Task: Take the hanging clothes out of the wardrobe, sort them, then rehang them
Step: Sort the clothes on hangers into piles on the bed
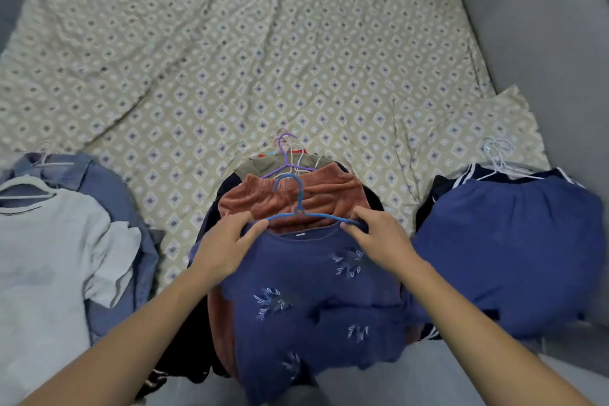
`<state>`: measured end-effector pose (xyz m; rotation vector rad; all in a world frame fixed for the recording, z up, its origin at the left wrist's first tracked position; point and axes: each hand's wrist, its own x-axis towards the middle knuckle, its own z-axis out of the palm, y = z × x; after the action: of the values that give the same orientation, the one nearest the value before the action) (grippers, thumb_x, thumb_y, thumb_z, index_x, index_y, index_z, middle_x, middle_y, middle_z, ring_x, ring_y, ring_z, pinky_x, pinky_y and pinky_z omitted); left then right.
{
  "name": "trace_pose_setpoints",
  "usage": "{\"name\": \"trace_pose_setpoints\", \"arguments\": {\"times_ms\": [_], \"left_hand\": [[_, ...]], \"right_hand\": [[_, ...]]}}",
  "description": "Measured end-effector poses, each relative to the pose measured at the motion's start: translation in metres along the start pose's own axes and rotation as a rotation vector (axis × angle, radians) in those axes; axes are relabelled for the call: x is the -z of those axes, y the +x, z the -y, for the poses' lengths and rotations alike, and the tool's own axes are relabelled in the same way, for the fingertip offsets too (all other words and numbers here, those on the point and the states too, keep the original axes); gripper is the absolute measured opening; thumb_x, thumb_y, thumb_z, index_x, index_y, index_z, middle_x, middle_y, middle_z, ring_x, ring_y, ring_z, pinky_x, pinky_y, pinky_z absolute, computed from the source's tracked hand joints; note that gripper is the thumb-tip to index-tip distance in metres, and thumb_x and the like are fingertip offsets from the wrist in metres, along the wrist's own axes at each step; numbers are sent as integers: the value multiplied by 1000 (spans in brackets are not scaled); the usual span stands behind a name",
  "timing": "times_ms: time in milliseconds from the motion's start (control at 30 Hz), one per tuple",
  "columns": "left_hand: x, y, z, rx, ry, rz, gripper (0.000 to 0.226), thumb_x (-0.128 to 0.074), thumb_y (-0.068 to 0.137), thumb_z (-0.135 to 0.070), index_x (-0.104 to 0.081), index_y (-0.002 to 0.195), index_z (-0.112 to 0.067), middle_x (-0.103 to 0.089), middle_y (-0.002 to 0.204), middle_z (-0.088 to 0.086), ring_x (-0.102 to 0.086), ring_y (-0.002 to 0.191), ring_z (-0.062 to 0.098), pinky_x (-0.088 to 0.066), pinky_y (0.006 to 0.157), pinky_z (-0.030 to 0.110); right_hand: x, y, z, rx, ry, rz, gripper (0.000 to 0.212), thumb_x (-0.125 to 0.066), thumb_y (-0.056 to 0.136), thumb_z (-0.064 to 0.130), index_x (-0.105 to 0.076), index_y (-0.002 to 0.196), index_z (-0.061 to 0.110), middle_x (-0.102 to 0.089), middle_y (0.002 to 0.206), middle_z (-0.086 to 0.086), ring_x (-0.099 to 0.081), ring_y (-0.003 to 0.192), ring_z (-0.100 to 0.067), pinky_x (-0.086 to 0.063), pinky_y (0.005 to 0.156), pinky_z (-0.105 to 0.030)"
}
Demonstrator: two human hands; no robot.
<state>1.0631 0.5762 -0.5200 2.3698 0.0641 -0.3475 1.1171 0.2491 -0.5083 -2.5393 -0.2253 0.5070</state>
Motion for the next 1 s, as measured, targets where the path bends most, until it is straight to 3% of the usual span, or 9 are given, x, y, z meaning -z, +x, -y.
{"name": "trace_pose_setpoints", "arguments": {"times_ms": [233, 433, 633, 800, 933, 1000], "left_hand": [[165, -104, -16, -128, -13, -196, 40, -43, 97, -65, -44, 72, -34, -52, 71, -11, -51, 72, 6, -34, 62, 37], [306, -233, 0, -230, -16, -274, 26, -38, 103, -41, -54, 88, -26, -59, 89, -9, -57, 91, 13, -47, 83, 48], [402, -327, 42, -246, 87, -380, 21, -38, 103, -29, -55, 90, -24, -59, 90, -9, -56, 90, 17, -46, 84, 45], [444, -363, 85, -218, 113, -418, 21, -39, 106, -31, -56, 95, -27, -59, 94, -12, -58, 94, 15, -47, 86, 39], [474, -386, 113, -166, 166, -458, 23, -42, 105, -30, -61, 97, -19, -61, 94, -9, -56, 90, 14, -42, 83, 23], [487, -398, 128, -141, 164, -459, 24, -43, 104, -31, -62, 98, -19, -64, 95, -8, -57, 89, 12, -43, 81, 25]], "right_hand": [[58, -75, 172, 187, 28, -242, 41, -66, 95, 50, -43, 69, 28, -49, 63, 7, -46, 62, -11, -41, 59, -42], [53, -155, 319, 299, 60, -418, 46, -55, 90, 62, -54, 73, 19, -53, 62, 2, -52, 61, -21, -48, 60, -46], [24, -183, 432, 438, 74, -417, 38, -61, 93, 56, -56, 75, 23, -55, 66, 5, -55, 64, -15, -49, 63, -46], [4, -171, 493, 541, 113, -393, 32, -61, 92, 55, -59, 78, 27, -60, 71, 8, -59, 70, -13, -49, 66, -45], [-26, -154, 540, 592, 135, -338, 31, -65, 92, 52, -61, 78, 25, -61, 71, 7, -59, 70, -13, -49, 66, -44], [-41, -151, 561, 596, 130, -320, 28, -70, 93, 47, -62, 77, 25, -61, 71, 7, -58, 69, -12, -49, 66, -43]]}}
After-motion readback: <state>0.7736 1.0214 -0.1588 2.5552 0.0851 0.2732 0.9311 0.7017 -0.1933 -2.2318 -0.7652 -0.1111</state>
